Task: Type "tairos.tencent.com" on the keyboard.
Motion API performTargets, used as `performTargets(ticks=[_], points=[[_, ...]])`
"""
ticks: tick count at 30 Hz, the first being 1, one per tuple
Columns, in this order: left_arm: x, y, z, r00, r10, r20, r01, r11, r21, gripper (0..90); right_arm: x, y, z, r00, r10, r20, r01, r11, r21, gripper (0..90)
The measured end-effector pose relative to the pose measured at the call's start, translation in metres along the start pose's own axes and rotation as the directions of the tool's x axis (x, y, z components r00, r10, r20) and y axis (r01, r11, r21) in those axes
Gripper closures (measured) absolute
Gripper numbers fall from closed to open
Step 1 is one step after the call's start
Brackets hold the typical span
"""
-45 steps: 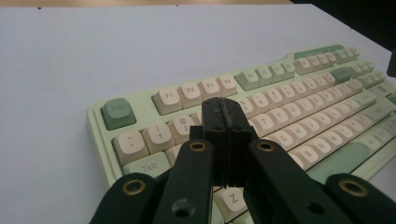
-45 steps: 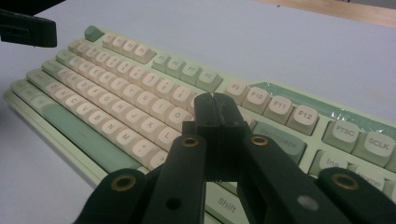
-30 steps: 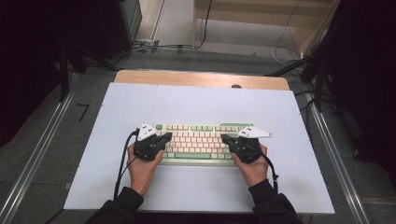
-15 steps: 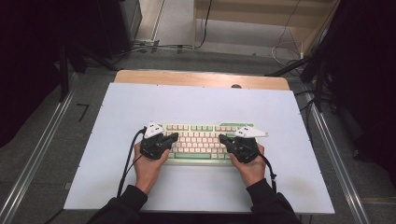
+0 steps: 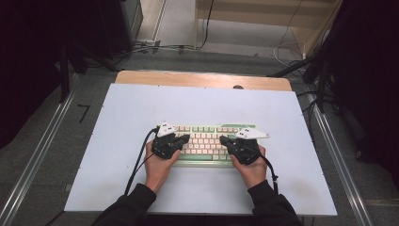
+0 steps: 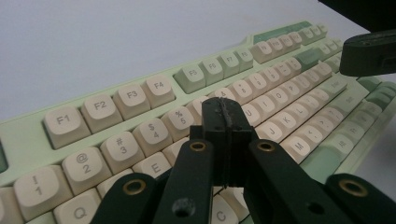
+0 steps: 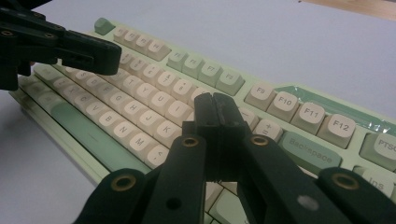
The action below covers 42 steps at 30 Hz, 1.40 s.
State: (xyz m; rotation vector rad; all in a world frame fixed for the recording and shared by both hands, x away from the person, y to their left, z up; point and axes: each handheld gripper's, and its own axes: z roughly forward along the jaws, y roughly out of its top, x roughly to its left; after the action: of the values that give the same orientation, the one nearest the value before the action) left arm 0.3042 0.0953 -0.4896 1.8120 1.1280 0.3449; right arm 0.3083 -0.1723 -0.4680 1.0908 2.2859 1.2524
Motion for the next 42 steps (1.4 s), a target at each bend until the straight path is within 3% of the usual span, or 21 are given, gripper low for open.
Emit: performTargets(ticks=[26,29,42], points=[[-0.001,0.002,0.013,0.9996,0.019,-0.022,-0.017,0.9983,0.056,90.0,0.001,0.001,-0.001,1.0000,-0.004,-0.003,0.004,1.0000,-0.003,87.5],[-0.002,0.002,0.015,0.9989,0.028,-0.037,-0.025,0.9963,0.082,90.0,0.001,0.001,-0.001,1.0000,-0.006,-0.002,0.006,1.0000,-0.003,87.6],[-0.001,0.005,0.002,0.9996,0.014,-0.025,-0.013,0.9992,0.038,90.0,0.001,0.000,-0.001,1.0000,-0.005,-0.002,0.005,1.0000,-0.004,87.6]])
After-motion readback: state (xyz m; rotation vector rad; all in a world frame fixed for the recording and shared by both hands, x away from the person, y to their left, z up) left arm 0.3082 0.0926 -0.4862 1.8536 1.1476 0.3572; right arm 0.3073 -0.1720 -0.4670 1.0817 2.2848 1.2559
